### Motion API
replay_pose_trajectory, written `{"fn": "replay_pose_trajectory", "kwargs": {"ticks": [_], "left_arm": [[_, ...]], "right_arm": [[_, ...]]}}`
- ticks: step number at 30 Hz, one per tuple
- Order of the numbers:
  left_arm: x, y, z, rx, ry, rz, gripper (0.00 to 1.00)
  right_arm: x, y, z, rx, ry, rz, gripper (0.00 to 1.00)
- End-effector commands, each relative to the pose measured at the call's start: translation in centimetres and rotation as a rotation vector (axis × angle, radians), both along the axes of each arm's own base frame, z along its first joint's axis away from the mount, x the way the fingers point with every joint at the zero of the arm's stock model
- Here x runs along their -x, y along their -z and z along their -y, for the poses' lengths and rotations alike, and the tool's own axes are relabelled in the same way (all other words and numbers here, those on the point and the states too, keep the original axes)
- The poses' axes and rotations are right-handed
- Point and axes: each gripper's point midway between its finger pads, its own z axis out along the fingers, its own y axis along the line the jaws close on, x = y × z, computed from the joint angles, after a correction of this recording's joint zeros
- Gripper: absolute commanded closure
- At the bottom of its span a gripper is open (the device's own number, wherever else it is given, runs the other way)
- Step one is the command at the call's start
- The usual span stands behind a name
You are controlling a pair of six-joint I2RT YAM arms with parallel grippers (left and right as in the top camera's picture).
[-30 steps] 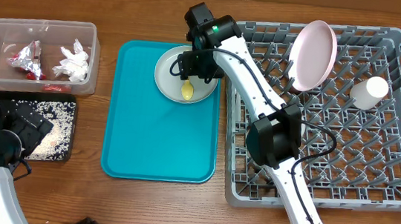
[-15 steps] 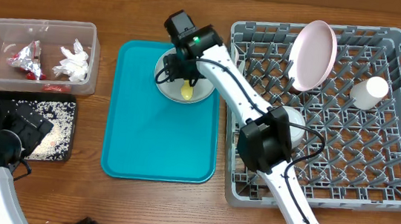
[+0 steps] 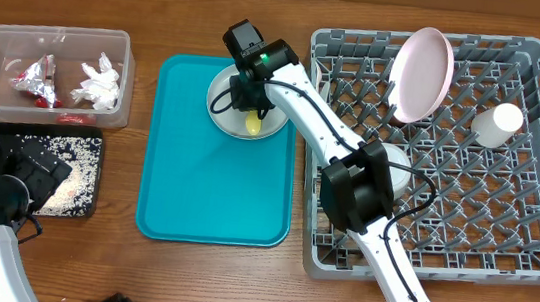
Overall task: Sort waste into correct bins and load items into the dishwasher rack
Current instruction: 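Move the right gripper to the plate and grasp the yellow spoon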
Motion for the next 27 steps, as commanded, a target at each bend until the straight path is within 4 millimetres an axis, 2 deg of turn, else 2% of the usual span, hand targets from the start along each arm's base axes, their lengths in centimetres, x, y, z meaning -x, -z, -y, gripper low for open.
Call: {"fn": "replay_pose_trajectory", "kwargs": {"ticks": [1,6,15,16,18,19,20,23,27], "left_arm": [[0.2,0.2,-0.3,0.0,-0.024,-0.007,0.0],[0.2,0.2,-0.3,0.0,-0.024,-0.007,0.0],[0.2,0.2,-0.3,0.0,-0.024,-0.007,0.0],[0.2,0.2,-0.3,0.0,-0.024,-0.007,0.0],[0.2,0.2,-0.3,0.0,-0.024,-0.007,0.0],[0.2,0.2,-0.3,0.0,-0.024,-0.007,0.0],[0.2,0.2,-0.3,0.0,-0.024,-0.007,0.0],[0.2,0.2,-0.3,0.0,-0.024,-0.007,0.0],[0.2,0.2,-0.3,0.0,-0.024,-0.007,0.0]], "right_arm": [[0.1,-0.5,0.4,-0.001,0.013,-0.004,0.85],[-0.1,-0.8,0.7,-0.001,0.018,-0.005,0.96],[-0.1,-3.0,1.0,-0.009,0.022,0.006,0.96],[0.0,-3.2,1.1,-0.006,0.022,0.002,0.94],[0.7,-3.3,1.4,0.003,0.019,-0.025,0.7],[1.1,-3.2,1.5,0.004,0.016,-0.041,0.61],[1.5,-3.1,1.5,0.004,0.01,-0.06,0.56],[2.3,-3.0,1.5,0.0,0.002,-0.096,0.44],[2.7,-3.0,1.2,-0.018,-0.005,-0.119,0.44]]}}
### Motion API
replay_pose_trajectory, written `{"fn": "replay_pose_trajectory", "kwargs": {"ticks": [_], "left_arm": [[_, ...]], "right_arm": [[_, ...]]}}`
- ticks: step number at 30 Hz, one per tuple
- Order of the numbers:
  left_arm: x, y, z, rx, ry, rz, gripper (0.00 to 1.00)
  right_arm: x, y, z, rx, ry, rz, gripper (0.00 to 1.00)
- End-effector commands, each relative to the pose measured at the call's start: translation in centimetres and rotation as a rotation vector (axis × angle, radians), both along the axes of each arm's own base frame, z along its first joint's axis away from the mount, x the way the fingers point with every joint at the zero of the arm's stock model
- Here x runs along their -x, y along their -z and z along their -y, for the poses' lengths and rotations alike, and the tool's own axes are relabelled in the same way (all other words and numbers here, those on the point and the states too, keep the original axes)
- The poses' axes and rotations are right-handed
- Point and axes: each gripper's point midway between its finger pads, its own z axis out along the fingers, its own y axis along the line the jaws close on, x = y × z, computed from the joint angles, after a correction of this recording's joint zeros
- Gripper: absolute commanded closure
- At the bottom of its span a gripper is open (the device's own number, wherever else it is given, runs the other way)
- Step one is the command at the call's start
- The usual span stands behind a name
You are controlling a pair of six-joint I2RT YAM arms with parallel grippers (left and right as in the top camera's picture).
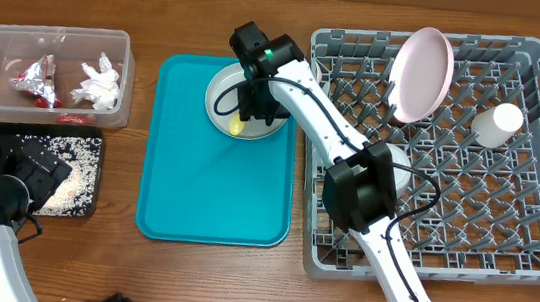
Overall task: Sort waste into correct bins and load items into the dishwasher rack
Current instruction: 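Move the right gripper to the plate and grasp the yellow spoon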
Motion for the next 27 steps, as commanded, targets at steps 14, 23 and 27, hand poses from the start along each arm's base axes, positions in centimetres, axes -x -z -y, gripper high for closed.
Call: {"fn": "replay_pose_trajectory", "kwargs": {"ticks": [14,23,27], "left_arm": [[0.2,0.2,-0.3,0.0,-0.024,-0.007,0.0],[0.2,0.2,-0.3,0.0,-0.024,-0.007,0.0],[0.2,0.2,-0.3,0.0,-0.024,-0.007,0.0]], "right_arm": [[-0.4,-7.4,-3.0,-0.223,0.099,0.026,0.44],[0.5,-5.9,-3.5,-0.154,0.314,0.022,0.44],[1.4,-4.6,-4.6,-0.116,0.332,0.042,0.44]]}}
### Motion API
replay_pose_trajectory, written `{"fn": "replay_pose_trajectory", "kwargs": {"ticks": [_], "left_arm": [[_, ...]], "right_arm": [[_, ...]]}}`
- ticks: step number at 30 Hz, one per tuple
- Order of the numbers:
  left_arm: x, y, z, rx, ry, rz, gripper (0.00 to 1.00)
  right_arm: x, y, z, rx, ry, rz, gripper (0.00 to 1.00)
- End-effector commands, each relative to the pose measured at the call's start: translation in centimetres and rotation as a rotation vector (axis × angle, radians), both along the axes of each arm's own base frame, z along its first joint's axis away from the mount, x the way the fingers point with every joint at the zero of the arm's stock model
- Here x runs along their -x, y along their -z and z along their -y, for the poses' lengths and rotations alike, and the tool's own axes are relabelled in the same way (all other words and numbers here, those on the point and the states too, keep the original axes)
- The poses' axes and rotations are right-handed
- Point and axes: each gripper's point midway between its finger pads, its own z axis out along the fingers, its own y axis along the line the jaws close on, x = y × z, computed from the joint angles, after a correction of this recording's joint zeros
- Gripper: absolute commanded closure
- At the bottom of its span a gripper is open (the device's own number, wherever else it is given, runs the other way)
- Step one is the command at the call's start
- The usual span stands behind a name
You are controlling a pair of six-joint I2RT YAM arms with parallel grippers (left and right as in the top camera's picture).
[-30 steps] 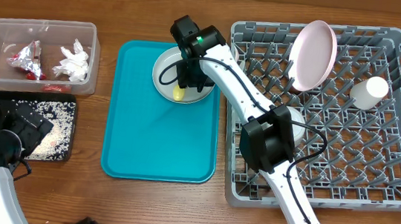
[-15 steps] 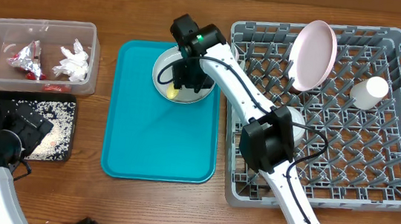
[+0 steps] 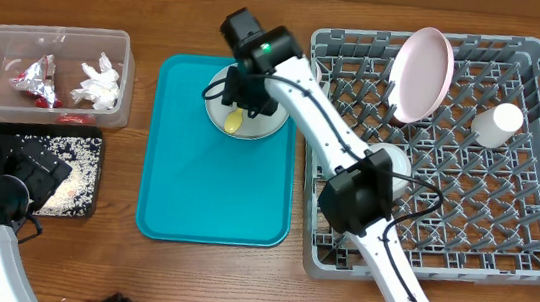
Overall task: Sort waste into correct bins and load items into the dishwasher rack
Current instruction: 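Move the right gripper to the plate and grasp the yellow spoon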
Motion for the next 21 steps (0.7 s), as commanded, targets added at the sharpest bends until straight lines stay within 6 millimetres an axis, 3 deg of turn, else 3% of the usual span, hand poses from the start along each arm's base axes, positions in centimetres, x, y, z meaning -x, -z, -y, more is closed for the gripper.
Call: {"fn": "replay_pose_trajectory", "kwargs": {"ticks": [1,4,15,21], "left_arm": [[0.2,0.2,-0.3,0.0,-0.024,-0.007,0.0],[0.2,0.2,-0.3,0.0,-0.024,-0.007,0.0],[0.2,0.2,-0.3,0.0,-0.024,-0.007,0.0],[0.2,0.2,-0.3,0.0,-0.024,-0.007,0.0]], "right_arm": [[1.1,-0.6,-1.2,0.029,0.052,0.034,0.44],[1.4,-0.2,-2.0,0.034,0.047,0.05,0.42],[0.8,1.1,-0.6,0.101,0.108,0.065,0.38],[0.4,1.7,-0.8,0.095,0.112,0.069,0.37]]}}
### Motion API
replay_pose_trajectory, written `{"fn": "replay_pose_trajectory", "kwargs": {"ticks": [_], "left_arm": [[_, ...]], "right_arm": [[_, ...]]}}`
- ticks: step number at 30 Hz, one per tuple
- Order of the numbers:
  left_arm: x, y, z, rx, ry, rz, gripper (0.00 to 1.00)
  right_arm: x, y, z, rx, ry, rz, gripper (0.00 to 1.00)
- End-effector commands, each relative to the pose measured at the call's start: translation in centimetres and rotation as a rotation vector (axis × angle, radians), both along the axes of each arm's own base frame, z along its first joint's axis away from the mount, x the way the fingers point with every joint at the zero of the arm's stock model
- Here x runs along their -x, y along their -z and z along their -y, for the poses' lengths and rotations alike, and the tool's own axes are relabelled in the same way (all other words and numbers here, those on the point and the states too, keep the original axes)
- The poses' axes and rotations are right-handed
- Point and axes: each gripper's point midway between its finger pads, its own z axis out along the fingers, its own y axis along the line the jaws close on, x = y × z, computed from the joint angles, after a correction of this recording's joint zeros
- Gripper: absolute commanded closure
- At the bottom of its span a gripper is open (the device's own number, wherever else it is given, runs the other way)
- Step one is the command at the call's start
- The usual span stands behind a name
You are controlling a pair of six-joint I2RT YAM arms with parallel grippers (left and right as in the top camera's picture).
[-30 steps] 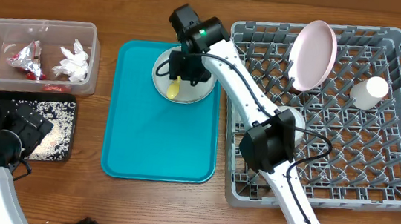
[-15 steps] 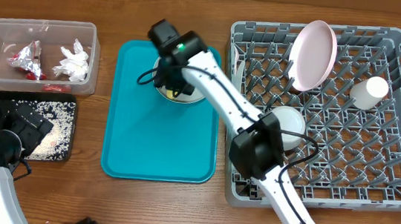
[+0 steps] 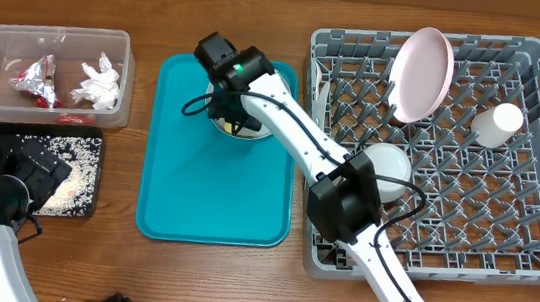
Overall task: Sort waste into correct bins and load items into the dishwasher rack
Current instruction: 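Move the right gripper to the plate and grasp the yellow spoon, then carry the yellow spoon right and place it in the rack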
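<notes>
A white bowl [image 3: 244,133] sits at the back of the teal tray [image 3: 205,195], mostly covered by my right arm. My right gripper [image 3: 226,112] hangs over the bowl's left part, pointing down; its fingers are dark against the bowl and I cannot tell how they stand. No yellow scrap shows in the bowl. The grey dishwasher rack on the right holds a pink plate [image 3: 421,74], a white cup [image 3: 497,125] and a white bowl [image 3: 391,169]. My left arm rests at the lower left; its gripper is not clearly shown.
A clear plastic bin at the far left holds crumpled wrappers and paper. In front of it lies a black bin [image 3: 73,189] with white crumbs. The right arm's elbow [image 3: 345,204] stands between the tray and the rack's left wall.
My right gripper has moved left and slightly forward over the bowl. The yellow scrap that lay under it in the bowl's left part is no longer seen. The left arm has not moved.
At first my right gripper stood over the bowl's middle with a yellow scrap just right of centre. The scrap then showed further left each time, under the gripper as it moved left. Now the gripper is at the bowl's left side and the scrap is hidden.
</notes>
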Motion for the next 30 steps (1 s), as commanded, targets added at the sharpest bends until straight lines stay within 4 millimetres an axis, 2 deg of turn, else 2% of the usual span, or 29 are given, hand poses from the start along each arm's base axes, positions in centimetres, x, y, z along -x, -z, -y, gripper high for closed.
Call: {"fn": "replay_pose_trajectory", "kwargs": {"ticks": [1,12,24,28,30], "left_arm": [[0.2,0.2,-0.3,0.0,-0.024,-0.007,0.0],[0.2,0.2,-0.3,0.0,-0.024,-0.006,0.0],[0.2,0.2,-0.3,0.0,-0.024,-0.006,0.0],[0.2,0.2,-0.3,0.0,-0.024,-0.007,0.0],[0.2,0.2,-0.3,0.0,-0.024,-0.007,0.0]], "right_arm": [[-0.4,-0.4,0.0,-0.002,0.016,0.023,0.37],[-0.9,0.0,-0.3,-0.015,0.047,0.037,0.38],[-0.3,3.6,0.1,0.029,0.045,-0.018,0.38],[-0.3,3.8,0.1,0.031,0.044,-0.02,0.51],[-0.2,3.8,0.2,0.033,0.04,-0.023,0.61]]}}
